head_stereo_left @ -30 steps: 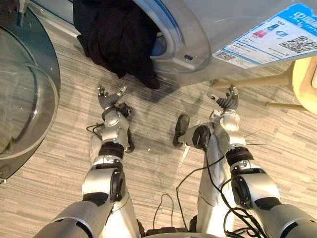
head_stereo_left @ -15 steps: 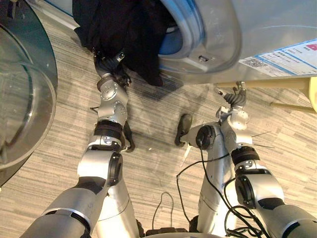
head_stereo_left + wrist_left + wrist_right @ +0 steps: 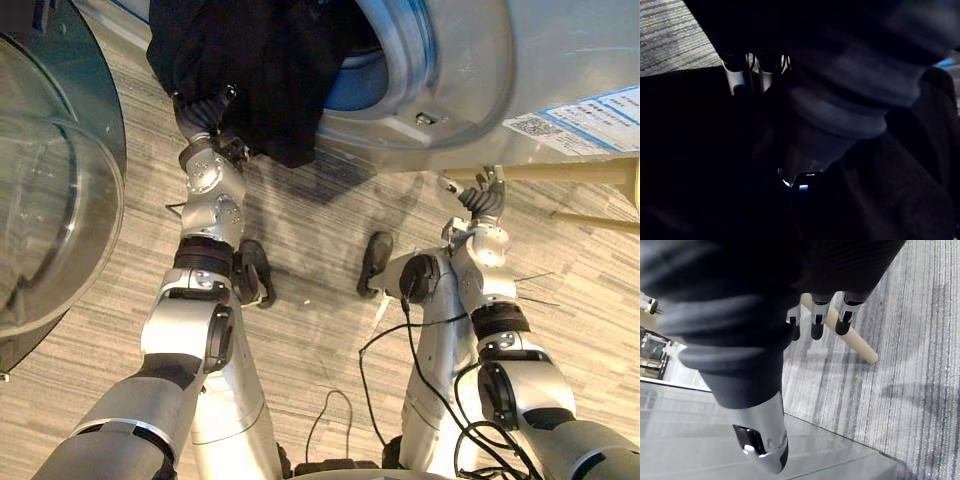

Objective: Pick up the laundry basket with both hands and put the clothes into the washing machine.

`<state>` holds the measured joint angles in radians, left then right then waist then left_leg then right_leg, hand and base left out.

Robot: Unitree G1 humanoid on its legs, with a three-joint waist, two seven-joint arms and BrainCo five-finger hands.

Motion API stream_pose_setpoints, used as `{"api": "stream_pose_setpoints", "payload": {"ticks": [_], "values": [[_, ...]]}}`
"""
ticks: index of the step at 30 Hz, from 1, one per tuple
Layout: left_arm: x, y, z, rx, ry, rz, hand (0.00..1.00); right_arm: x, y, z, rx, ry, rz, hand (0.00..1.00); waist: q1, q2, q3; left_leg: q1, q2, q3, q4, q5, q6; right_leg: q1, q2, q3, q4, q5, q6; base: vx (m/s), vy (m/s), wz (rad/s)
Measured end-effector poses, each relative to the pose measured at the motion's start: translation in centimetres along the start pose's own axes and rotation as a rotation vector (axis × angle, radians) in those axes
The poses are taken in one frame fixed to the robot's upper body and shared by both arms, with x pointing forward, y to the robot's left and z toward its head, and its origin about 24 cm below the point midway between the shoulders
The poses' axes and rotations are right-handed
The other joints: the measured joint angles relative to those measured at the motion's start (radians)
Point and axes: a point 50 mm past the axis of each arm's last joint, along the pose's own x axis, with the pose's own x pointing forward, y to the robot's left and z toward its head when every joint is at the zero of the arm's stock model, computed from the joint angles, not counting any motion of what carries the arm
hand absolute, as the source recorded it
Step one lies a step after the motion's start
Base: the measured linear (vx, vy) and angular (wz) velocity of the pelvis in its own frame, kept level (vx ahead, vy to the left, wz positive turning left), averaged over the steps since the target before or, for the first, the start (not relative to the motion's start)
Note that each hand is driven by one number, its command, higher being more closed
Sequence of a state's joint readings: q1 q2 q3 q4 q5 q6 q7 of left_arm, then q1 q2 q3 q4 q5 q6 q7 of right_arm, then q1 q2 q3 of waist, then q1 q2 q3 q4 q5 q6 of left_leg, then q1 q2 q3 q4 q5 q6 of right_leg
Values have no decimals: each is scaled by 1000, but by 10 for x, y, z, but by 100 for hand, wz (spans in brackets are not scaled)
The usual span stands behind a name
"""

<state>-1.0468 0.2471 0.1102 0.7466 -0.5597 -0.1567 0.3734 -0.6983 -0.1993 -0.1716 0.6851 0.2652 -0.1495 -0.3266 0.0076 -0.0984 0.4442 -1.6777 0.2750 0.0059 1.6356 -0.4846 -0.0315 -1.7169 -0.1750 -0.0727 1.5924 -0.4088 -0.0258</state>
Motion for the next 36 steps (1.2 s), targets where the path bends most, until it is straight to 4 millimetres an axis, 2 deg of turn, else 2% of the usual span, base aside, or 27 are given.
{"api": "stream_pose_setpoints", "payload": {"ticks": [4, 9, 11, 13, 18, 21, 23, 24, 25, 27, 29, 34, 35, 36], "values": [[-8, -2, 2, -40, -35, -19, 100, -1, -5, -2, 11, 8, -21, 0, 3, 0, 0, 6, 0, 0, -4, 0, -2, 4, -1, 0, 0, -1, -1, 19, -11, 1], [-34, -16, 19, -179, -178, -90, 100, -5, -9, -11, 6, 32, -28, 0, 9, 0, 0, 46, -6, 11, -21, 0, -3, 30, -5, 11, -1, -9, 1, 45, -14, 5], [-43, -19, 23, -207, -216, -117, 100, -8, -8, -16, 10, 44, -27, 0, 7, 8, -11, 53, -8, 12, -31, 1, -5, 37, -8, 11, -8, -12, 4, 17, -6, 2], [-50, -24, 27, -220, -243, -151, 100, -11, -12, -18, 7, 43, -32, 0, 7, 18, -21, 57, -11, 12, -39, 1, -6, 40, -11, 8, -14, -12, 4, 37, -10, 4], [-62, -42, 47, -195, -345, -241, 100, -14, -13, -21, 11, 47, -29, 0, 5, 21, -24, 71, -12, 12, -61, 4, -11, 53, -11, 0, -31, -13, 0, 45, -14, 1], [-66, -64, 66, -78, -456, -350, 100, -15, -12, -20, 15, 40, -23, 0, 5, 21, -24, 71, -11, 11, -63, 6, -13, 54, -9, -2, -34, -11, -4, 48, -10, -2], [-71, -89, 85, -2, -556, -437, 100, -15, -10, -20, 20, 33, -7, 0, 5, 21, -24, 71, -11, 11, -63, 6, -13, 55, -7, -2, -38, -11, -4, 41, -6, -4], [-74, -107, 97, 43, -615, -494, 100, -15, -9, -20, 24, 33, -1, 0, 5, 21, -24, 71, -9, 11, -64, 6, -13, 55, -4, -1, -42, -11, -3, 35, -6, -6], [-74, -110, 99, 53, -626, -501, 100, -16, -9, -20, 24, 33, -1, 0, 5, 21, -24, 71, -8, 11, -64, 6, -13, 55, -3, -1, -43, -11, -3, 39, -8, -8], [-75, -133, 114, 128, -699, -539, 100, -16, -5, -20, 25, 27, 20, 0, 2, 21, -24, 69, -1, 11, -66, 4, -11, 55, 5, -3, -56, -4, 6, 29, -5, -15], [-71, -142, 121, 206, -738, -535, 100, -18, -2, -21, 34, 24, 30, 0, -6, 21, -24, 68, 5, 12, -69, 3, -8, 55, 18, -1, -71, 7, 9, 29, 5, -22], [-55, -154, 133, 622, -895, -480, 100, -19, 7, -21, 56, 31, 44, 0, -37, 22, -25, 68, 8, 22, -80, -4, 5, 51, 45, 17, -117, 40, 34, 33, 23, -23], [-52, -157, 133, 753, -946, -466, 0, -20, 7, -22, 57, 31, 44, 0, -41, 24, -27, 68, 13, 28, -78, -10, 16, 51, 55, 20, -128, 53, 36, 33, 31, -22], [-51, -158, 133, 813, -972, -457, 0, -20, 8, -22, 58, 32, 44, 0, -41, 24, -28, 68, 17, 32, -76, -12, 19, 50, 57, 21, -132, 57, 38, 37, 38, -28]]}}
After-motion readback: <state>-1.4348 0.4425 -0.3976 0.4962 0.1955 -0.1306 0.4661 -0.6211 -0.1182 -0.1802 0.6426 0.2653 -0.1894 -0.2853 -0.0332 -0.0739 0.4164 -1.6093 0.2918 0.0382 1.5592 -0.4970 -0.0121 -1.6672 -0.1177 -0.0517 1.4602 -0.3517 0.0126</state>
